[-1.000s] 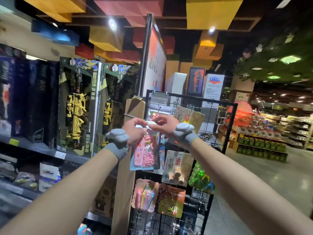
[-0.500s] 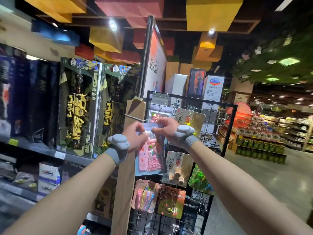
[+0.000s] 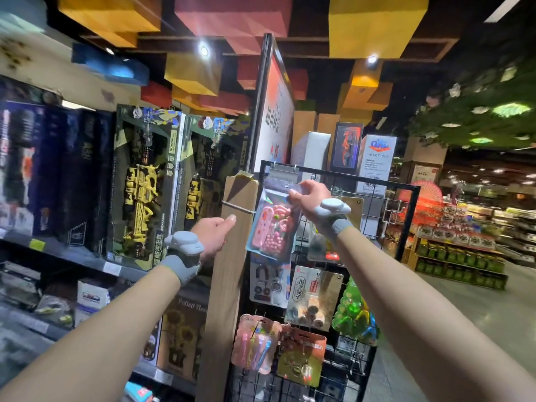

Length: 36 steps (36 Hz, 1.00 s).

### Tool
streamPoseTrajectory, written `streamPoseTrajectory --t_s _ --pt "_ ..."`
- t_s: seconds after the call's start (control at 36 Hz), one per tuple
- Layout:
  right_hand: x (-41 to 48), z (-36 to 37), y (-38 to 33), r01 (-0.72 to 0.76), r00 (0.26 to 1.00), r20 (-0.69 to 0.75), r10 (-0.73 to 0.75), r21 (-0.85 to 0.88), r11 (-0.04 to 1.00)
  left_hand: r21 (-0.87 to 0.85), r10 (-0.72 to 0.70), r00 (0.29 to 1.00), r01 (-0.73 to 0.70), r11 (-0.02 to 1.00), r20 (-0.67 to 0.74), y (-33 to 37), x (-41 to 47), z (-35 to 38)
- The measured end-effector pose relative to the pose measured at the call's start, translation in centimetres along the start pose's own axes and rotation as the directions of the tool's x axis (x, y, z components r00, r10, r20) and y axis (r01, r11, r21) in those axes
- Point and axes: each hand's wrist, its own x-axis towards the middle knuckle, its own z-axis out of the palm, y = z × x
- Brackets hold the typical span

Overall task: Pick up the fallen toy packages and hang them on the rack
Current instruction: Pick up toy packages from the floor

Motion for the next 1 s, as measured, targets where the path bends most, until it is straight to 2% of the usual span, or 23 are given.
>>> streamPoseTrajectory --t_s 0.28,0.5,0.58,0.64,0.72,1.0 --pt "0.6 1.0 -0.3 -0.024 1.0 -0.002 0.024 -0.067 0.997 0.095 -0.006 0.993 -0.005 0.996 0.114 -0.2 -0.6 -0.1" --pt "1.6 1.7 -0.1 -0.121 0.992 0.024 0.123 -0.056 0.991 0.156 -0.018 0.995 0.003 0.988 0.094 -1.1 -0.7 -0.2" --pt "2.2 1.8 0.1 -0.133 0.99 0.037 0.139 -0.136 0.982 0.168 -0.023 0.995 0.006 0.986 0.099 -1.1 -0.8 -0.4" --pt "2.5 1.8 0.0 -0.12 0.99 0.044 0.136 -0.255 0.959 0.158 -0.034 0.994 0.017 0.987 0.107 -1.1 -0.8 -0.7" --pt "3.3 1.9 0.4 -0.059 0.996 0.037 0.079 -0.383 0.922 0.166 -0.046 0.992 0.026 0.986 0.117 -1.2 -0.7 -1.0" --pt "4.5 2.2 0.8 -0.039 0.999 -0.018 0.034 -0.531 0.846 0.215 -0.07 0.993 0.047 0.975 0.1 -2.7 -1.3 -2.4"
